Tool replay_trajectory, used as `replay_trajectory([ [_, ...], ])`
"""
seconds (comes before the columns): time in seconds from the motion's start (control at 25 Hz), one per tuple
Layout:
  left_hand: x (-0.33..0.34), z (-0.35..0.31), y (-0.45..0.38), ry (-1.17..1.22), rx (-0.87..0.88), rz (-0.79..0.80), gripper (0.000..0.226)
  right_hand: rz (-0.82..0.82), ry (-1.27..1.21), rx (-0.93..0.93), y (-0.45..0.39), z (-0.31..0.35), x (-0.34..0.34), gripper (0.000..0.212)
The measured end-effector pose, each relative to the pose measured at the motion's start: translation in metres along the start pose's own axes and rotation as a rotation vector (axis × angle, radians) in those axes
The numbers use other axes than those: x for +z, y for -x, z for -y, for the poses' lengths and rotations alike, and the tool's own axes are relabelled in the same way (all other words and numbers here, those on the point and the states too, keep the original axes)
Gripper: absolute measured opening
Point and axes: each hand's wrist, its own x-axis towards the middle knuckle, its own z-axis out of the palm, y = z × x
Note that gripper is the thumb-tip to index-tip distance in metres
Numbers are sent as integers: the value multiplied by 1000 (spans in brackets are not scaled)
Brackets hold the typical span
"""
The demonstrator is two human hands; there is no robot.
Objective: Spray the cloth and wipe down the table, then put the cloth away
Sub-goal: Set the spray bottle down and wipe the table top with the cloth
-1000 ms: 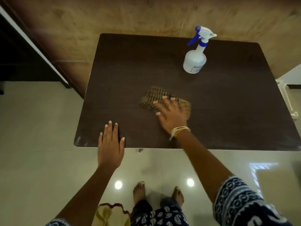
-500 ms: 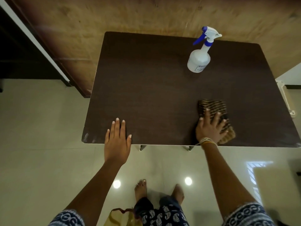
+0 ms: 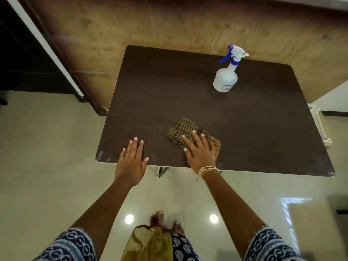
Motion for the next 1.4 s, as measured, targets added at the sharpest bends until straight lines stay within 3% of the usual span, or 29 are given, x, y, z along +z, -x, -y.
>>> replay_trajectory([
  [0.08, -2, -3, -2, 0, -4, 24, 68, -19, -61, 254, 3, -54, -13, 51],
  [0.2, -4, -4, -3, 29, 0, 76, 68, 27, -120, 466, 20, -101, -22, 51],
  [0.36, -10, 4, 0, 125, 29, 68, 67, -85, -227, 571, 8, -63, -19, 47],
  [0.44, -16, 10, 3, 179, 26, 41, 65, -81, -238, 510, -4, -23, -13, 47],
  [0.6, -33, 59, 7, 276, -257, -72, 63, -68, -231, 327, -13, 92, 12, 48],
  [0.68, -36, 104, 8, 371, -336, -42, 59, -36, -237, 200, -17, 161, 27, 47],
  [0.88, -35, 185, 13, 516, -186, 56, 39, 16, -246, -21, -21, 263, 51, 45],
  [1.04, -43, 192, 12, 651, -138, 87, 32, -152, -305, -182, -5, 270, 59, 32],
  [1.12, -54, 180, 8, 677, -67, 53, 31, -132, -454, -115, 2, 269, 42, 28],
  [1.2, -70, 167, -1, 694, -5, 7, 30, -60, -724, 91, -3, 269, 14, 30],
  [1.32, -94, 144, -16, 802, -10, -5, 30, -6, -1292, 362, -13, 256, -22, 37],
  [1.4, -103, 126, -30, 1009, -129, 117, 40, 158, -1742, 565, -11, 242, -38, 30],
])
